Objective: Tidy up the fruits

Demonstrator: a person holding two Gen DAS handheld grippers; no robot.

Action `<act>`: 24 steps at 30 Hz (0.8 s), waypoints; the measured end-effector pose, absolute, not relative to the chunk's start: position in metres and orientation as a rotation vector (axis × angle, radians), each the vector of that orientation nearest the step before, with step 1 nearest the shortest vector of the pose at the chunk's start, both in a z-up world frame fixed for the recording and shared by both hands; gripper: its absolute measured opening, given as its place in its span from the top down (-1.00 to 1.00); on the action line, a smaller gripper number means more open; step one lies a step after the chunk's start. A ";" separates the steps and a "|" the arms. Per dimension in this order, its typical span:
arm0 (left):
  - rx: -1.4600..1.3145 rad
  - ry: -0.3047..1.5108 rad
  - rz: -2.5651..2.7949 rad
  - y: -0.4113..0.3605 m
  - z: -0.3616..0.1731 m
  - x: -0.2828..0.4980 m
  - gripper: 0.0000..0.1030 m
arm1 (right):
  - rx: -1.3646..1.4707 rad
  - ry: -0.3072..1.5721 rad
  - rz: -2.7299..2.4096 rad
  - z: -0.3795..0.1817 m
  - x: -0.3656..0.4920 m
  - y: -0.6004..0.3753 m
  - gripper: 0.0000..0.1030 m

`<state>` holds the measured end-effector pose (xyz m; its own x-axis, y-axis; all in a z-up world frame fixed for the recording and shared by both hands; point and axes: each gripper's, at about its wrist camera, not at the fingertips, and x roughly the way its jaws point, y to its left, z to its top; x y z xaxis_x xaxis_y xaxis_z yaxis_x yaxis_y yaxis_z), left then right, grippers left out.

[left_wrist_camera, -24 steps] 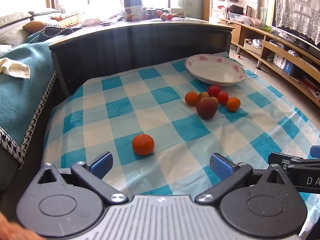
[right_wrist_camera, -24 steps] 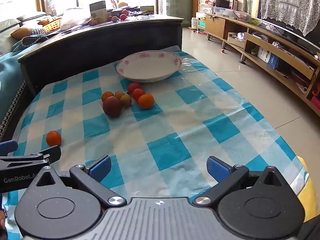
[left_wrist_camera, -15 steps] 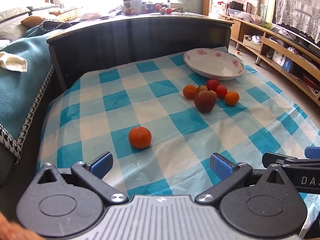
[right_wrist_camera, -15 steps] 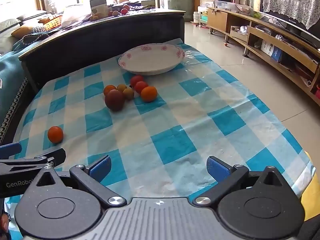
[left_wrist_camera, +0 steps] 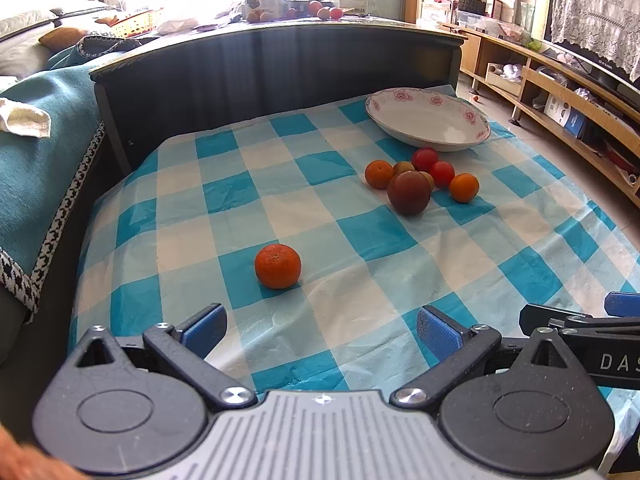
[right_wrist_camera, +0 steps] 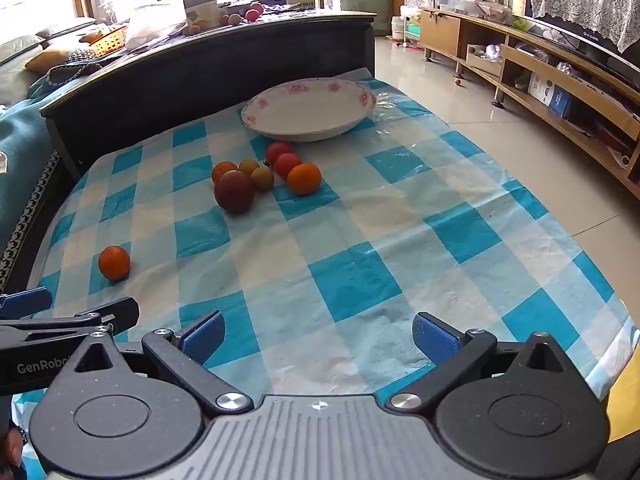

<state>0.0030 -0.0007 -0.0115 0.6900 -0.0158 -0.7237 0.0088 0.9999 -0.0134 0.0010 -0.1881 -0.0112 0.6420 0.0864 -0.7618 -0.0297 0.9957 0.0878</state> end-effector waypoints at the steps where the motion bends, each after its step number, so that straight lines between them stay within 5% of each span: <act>1: -0.008 0.809 -0.013 -0.001 -0.012 0.003 -1.00 | 0.070 0.873 0.067 -0.012 0.001 -0.188 -0.85; 24: 0.000 0.805 -0.010 -0.001 -0.012 0.002 -1.00 | 0.078 0.876 0.077 -0.012 0.001 -0.188 -0.83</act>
<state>0.0022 -0.0006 -0.0120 0.6932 -0.0092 -0.7207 0.0093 0.9999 -0.0038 0.0011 -0.1880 -0.0122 0.6380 0.0999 -0.7635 -0.0356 0.9943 0.1004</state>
